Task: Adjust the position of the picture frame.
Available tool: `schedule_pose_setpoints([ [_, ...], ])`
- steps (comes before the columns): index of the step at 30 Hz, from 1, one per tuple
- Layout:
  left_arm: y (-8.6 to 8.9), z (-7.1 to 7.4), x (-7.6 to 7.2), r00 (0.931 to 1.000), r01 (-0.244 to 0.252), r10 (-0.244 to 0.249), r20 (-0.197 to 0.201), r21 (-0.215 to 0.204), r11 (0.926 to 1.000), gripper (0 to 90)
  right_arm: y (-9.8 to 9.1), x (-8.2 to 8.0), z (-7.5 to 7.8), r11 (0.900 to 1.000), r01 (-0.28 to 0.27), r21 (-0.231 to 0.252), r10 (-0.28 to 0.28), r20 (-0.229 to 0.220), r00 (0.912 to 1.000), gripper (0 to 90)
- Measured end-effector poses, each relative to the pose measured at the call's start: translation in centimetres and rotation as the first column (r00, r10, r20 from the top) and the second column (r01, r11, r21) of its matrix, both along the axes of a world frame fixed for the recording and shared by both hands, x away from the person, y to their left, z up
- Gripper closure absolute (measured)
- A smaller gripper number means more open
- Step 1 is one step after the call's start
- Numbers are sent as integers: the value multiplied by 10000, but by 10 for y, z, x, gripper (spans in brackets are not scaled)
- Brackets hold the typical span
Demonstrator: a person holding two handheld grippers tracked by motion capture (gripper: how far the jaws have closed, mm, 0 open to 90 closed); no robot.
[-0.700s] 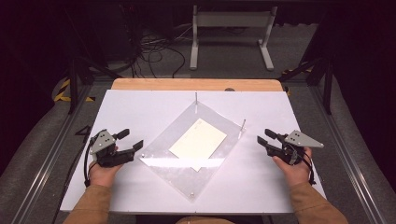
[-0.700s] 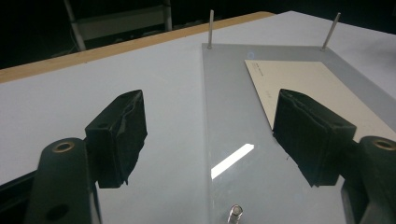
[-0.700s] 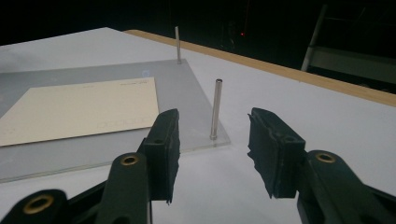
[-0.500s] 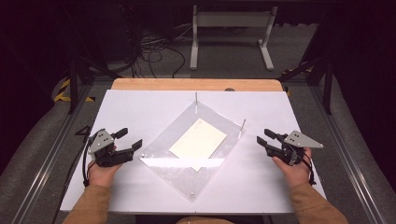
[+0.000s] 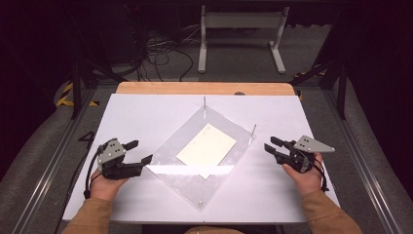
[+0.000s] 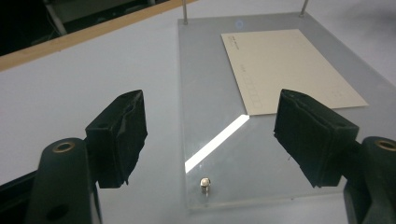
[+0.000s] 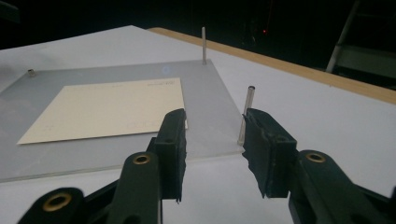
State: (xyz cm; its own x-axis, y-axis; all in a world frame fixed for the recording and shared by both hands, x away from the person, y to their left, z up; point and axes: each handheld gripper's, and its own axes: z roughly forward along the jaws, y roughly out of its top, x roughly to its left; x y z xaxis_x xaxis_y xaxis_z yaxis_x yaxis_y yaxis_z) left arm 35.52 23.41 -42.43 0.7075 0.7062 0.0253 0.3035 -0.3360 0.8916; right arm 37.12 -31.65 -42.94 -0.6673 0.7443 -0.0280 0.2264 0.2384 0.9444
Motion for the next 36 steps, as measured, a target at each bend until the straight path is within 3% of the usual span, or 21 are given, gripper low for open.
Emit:
schedule_pose_setpoints([
  [5,8,-5,-1,9986,-315,315,-418,13,9995,314,4,8,-1,9997,72,-243,-80,-335,9994,615],
  [10,13,-8,1,9962,-589,572,-660,-248,9980,354,8,25,0,9976,430,-548,-465,-659,9967,621],
  [15,13,-12,3,9946,-698,702,-761,79,9975,407,11,48,0,9949,730,-698,-802,-1072,9910,644],
  [24,17,-14,4,9921,-931,914,-858,-160,9955,433,31,73,-9,9939,333,-1054,-489,-1491,9876,696],
  [28,20,-13,4,9905,-1058,1024,-920,-323,9939,434,36,84,-8,9882,284,-1506,-504,-1442,9883,843],
  [31,23,-12,4,9898,-1116,1066,-946,-491,9925,434,39,88,-3,9820,147,-1885,-448,-1563,9867,850],
  [34,26,-13,5,9885,-1236,1179,-952,-567,9907,433,46,88,7,9675,75,-2528,-370,-1119,9930,850],
  [36,27,-14,4,9864,-1319,1246,-1070,-643,9892,434,49,92,11,9660,53,-2584,-324,-1009,9944,851],
])
